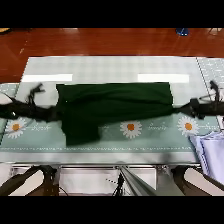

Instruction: Fold the shirts.

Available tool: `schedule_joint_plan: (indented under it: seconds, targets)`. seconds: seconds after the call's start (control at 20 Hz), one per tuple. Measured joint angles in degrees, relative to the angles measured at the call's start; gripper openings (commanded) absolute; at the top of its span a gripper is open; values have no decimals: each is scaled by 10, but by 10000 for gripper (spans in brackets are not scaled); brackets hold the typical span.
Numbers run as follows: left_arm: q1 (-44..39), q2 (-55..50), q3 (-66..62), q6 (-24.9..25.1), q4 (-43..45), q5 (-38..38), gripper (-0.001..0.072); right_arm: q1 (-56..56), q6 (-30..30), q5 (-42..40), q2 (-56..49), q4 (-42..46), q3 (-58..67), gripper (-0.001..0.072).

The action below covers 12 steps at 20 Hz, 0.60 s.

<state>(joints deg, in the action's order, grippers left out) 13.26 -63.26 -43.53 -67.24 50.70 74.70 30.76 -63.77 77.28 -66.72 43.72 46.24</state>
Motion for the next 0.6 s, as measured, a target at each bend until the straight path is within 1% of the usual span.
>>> schedule_joint_plan:
  seconds: [0.05,0.15,0.25,0.35,0.4,0.6]
  targets:
    - [0,1,-34,-2,-3,-3,24,-14,-4,-10,4,-12,24,20]
    - [0,-3,-96,-11,-17,-27,24,-51,-17,-57,6,-22,66,19]
    - [0,-20,-144,-17,-35,-51,24,-88,-37,-140,0,-29,98,19]
    - [0,-56,-186,-21,-49,-66,24,-114,-57,-215,-18,-31,123,19]
    - [0,-78,-204,-22,-55,-70,24,-123,-64,-240,-31,-33,133,19]
    - [-1,-186,-267,-24,-73,-55,24,-146,-74,-299,-90,-38,157,19]
